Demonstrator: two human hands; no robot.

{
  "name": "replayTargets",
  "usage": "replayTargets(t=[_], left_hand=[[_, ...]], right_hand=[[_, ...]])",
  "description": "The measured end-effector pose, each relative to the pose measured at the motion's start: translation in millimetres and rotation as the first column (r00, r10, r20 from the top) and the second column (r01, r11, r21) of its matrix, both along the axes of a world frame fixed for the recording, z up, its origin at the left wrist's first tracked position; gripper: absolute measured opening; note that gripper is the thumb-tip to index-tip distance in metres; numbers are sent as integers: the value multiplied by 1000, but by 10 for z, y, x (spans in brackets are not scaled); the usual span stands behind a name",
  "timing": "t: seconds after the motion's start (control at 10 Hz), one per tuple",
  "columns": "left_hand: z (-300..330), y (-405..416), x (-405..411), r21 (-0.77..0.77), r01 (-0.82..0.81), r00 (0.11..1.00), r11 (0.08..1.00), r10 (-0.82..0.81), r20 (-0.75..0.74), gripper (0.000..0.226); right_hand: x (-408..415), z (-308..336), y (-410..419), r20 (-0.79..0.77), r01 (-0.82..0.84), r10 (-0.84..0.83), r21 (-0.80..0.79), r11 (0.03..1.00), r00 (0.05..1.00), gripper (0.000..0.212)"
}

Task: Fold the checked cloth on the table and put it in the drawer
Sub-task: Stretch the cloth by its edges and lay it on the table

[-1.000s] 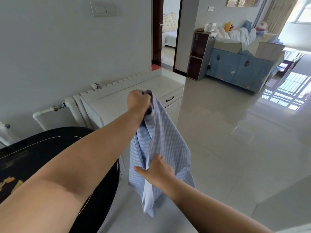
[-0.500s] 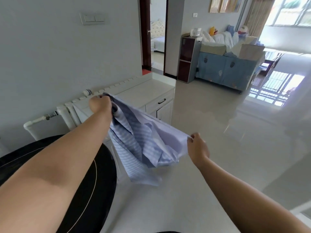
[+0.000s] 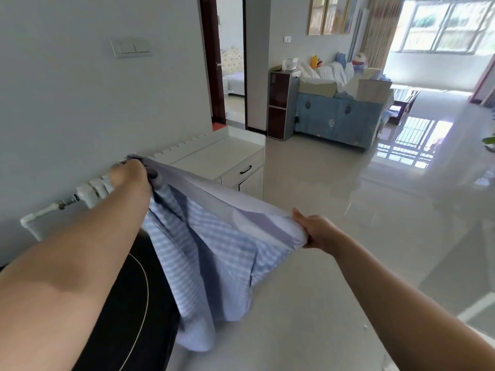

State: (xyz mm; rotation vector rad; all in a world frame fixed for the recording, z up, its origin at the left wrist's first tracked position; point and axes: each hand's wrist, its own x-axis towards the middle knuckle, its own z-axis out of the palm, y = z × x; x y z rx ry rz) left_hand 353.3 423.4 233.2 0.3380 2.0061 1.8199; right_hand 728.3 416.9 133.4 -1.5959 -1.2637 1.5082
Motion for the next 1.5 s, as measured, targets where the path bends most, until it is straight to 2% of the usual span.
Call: replayTargets(t=[0.1, 0.2, 0.3, 0.4, 0.5, 0.6, 0.7, 0.8, 0.9, 1.0, 1.1, 1.2, 1.3, 1.4, 1.5], left_hand=[[45, -82, -179, 2, -63, 997, 998, 63, -32, 34], [-12, -154, -262, 3, -128, 990, 992, 128, -49, 30], [-105, -242, -218, -119, -100, 978, 988, 76, -193, 28], [-196, -281, -184, -166, -61, 960, 984, 12, -281, 28], [-229, -298, -181, -200, -6, 930, 980, -68, -360, 27], [-225, -346, -140, -232, 4, 875, 973, -116, -470, 29], [-260, -365, -211, -255, 47, 834, 966, -179, -522, 27], [-325, -396, -337, -264, 57, 821, 963, -196, -537, 22], [-328, -412, -382, -236, 5, 850, 972, -128, -511, 23], [-274, -389, -413, -155, -87, 908, 984, 14, -419, 26], [-98, -321, -334, -109, -84, 895, 990, 27, -445, 27], [-85, -285, -236, -171, -52, 886, 984, -33, -462, 29], [-266, -250, -199, -156, -16, 900, 988, -54, -432, 28], [-318, -247, -204, -161, -51, 931, 986, -12, -365, 28], [-285, -222, -235, -139, -67, 939, 988, 15, -344, 31]], right_hand=[[177, 296, 65, -372, -285, 269, 14, 959, 888, 63], [268, 574, 154, -215, -342, 354, 93, 935, 910, 44], [219, 738, 278, 427, -244, 117, 255, 935, 896, 17], [158, 717, 375, 717, -185, -146, 362, 914, 682, 20], [113, 630, 415, 785, -132, -302, 434, 891, 541, 31], [68, 680, 497, 730, 38, -277, 326, 945, 625, 28], [59, 995, 550, -346, 358, -448, -293, 886, 824, 32], [21, 1203, 514, -533, 215, -361, -318, 924, 765, 28], [-112, 1408, 406, -293, 66, -72, -31, 997, 953, 18], [-81, 1516, 398, 219, 100, -230, 483, 870, 948, 18], [6, 1488, 466, 393, 73, -447, 679, 730, 804, 21], [108, 1327, 641, 355, 181, -237, 184, 966, 904, 23], [184, 1231, 765, 101, 247, -255, 85, 965, 962, 28], [195, 1269, 744, -4, 98, -98, 24, 995, 995, 29], [166, 1368, 780, 100, 2, -7, 51, 999, 995, 14]])
